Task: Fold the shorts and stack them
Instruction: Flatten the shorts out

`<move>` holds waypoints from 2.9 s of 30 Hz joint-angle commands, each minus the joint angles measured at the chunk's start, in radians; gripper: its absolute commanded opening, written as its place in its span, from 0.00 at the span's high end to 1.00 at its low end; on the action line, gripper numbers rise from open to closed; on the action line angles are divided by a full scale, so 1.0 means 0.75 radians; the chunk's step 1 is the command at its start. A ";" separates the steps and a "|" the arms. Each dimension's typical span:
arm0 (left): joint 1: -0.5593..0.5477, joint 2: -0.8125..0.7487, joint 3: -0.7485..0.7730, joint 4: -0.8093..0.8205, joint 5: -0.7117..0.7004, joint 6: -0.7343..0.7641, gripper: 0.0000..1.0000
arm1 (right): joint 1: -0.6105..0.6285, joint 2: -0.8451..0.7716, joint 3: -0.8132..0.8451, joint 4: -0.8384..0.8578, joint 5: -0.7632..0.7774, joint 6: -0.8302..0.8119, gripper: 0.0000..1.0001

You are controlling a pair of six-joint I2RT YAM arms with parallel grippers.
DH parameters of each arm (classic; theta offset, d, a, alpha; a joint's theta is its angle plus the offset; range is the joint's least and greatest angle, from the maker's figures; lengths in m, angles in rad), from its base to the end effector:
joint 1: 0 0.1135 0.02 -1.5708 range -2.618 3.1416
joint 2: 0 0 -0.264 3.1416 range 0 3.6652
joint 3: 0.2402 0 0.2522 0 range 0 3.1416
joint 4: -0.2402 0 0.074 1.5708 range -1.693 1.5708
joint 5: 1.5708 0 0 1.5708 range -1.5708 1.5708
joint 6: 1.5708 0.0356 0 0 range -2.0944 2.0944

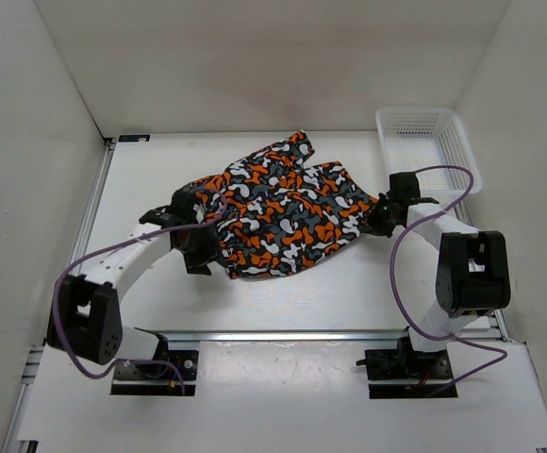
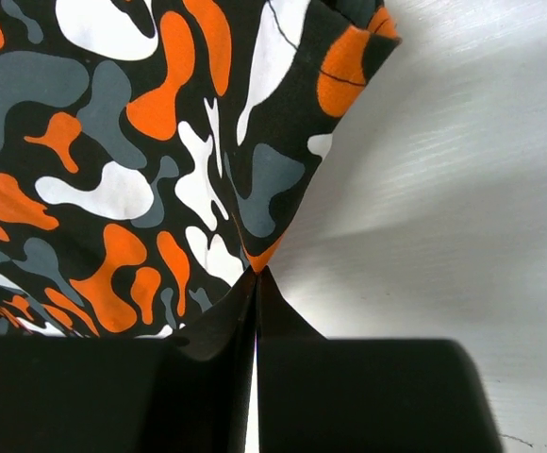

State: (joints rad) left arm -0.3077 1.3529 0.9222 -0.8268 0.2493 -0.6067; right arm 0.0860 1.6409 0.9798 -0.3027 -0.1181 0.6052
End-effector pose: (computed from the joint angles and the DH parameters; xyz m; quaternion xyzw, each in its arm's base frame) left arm 0.2299 -0.0823 0.2203 -0.1268 0.9720 -0.1785 0.0847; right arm 0.3295 0.0326 0.1840 0.2275 0.9252 0.1541 0.2616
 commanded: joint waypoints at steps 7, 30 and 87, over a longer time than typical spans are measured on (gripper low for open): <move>-0.038 0.235 -0.007 0.337 0.040 0.034 0.34 | -0.004 -0.063 -0.024 -0.040 0.018 -0.042 1.00; -0.017 -0.061 0.452 -0.484 -0.210 0.242 0.90 | -0.004 -0.408 -0.018 -0.318 0.057 -0.171 1.00; -0.177 0.068 0.168 0.131 0.091 0.175 0.89 | 0.049 -0.593 -0.049 -0.451 0.209 -0.171 0.30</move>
State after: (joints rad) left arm -0.4324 1.5215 1.0954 -0.7326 0.2424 -0.4648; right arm 0.1192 1.2247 0.9512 -0.6346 0.0238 0.4892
